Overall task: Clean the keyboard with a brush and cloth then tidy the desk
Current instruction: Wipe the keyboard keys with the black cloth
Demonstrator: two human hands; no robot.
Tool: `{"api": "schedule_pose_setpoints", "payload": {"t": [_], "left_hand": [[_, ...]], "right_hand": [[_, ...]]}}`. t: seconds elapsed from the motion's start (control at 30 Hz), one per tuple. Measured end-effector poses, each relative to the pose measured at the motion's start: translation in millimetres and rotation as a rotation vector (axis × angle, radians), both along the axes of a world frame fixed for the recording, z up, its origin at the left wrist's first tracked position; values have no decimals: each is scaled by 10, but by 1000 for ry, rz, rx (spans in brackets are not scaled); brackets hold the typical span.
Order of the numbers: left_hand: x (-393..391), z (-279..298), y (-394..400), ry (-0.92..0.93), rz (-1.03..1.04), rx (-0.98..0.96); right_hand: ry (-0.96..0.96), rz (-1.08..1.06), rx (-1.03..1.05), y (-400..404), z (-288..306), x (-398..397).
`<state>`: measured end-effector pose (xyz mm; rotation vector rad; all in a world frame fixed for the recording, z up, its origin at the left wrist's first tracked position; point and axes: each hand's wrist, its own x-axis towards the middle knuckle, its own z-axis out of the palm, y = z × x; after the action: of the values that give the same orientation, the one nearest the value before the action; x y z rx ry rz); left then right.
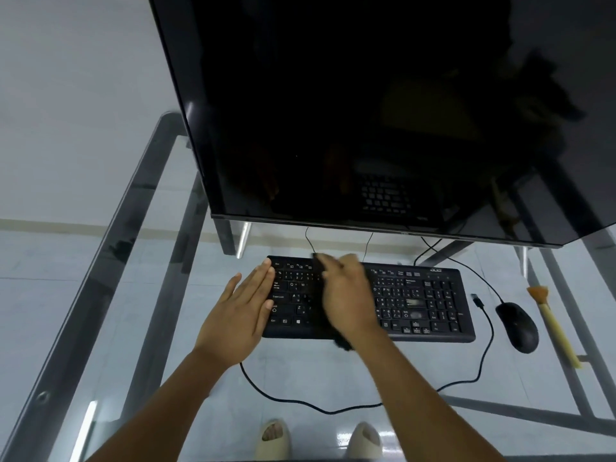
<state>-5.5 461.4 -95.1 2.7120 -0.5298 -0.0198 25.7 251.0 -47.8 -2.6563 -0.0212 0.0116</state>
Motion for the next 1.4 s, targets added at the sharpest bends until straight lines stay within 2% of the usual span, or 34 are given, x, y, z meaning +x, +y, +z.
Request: {"api": "schedule_pose_setpoints", "payload": {"t": [0.07, 0.1, 0.17, 0.3, 0.47, 0.53, 0.63, 0.7, 0.9, 1.1, 1.17, 1.3, 1.33, 1.4], "left_hand": [[-1, 3, -1, -1, 8, 2], [-2, 6, -6, -2, 8, -5], [-11, 10, -12, 0, 5, -18], [-1, 16, 3, 6, 0, -43], [14, 26, 10, 7, 0, -64], [14, 14, 9, 9, 1, -72], [23, 2, 33, 26, 0, -142], [35, 20, 48, 31, 3, -209], [37, 10, 43, 48, 21, -183], [19, -2, 55, 26, 9, -212], [25, 5, 57, 29, 2, -205], [30, 27, 32, 38, 15, -179], [31, 32, 28, 41, 15, -180], [19, 40, 26, 49, 12, -206]], "right_hand": [[-51, -152, -40, -216, -37, 4], [-56, -146, -52, -201, -58, -21], [-8, -53, 23, 38, -37, -120], [-14, 358, -6, 309, 31, -312], [28, 158, 33, -281, 89, -204], [40, 248, 30, -130, 118, -282], [71, 507, 14, 281, 125, -473], [64, 564, 42, 242, 110, -454], [49, 399, 106, -391, 57, -500], [36, 599, 10, 201, 83, -540], [36, 511, 69, 48, 68, -476], [-45, 24, 103, -210, -18, -383], [-39, -7, 70, -97, -19, -384], [-38, 177, 27, 222, 19, -443]]}}
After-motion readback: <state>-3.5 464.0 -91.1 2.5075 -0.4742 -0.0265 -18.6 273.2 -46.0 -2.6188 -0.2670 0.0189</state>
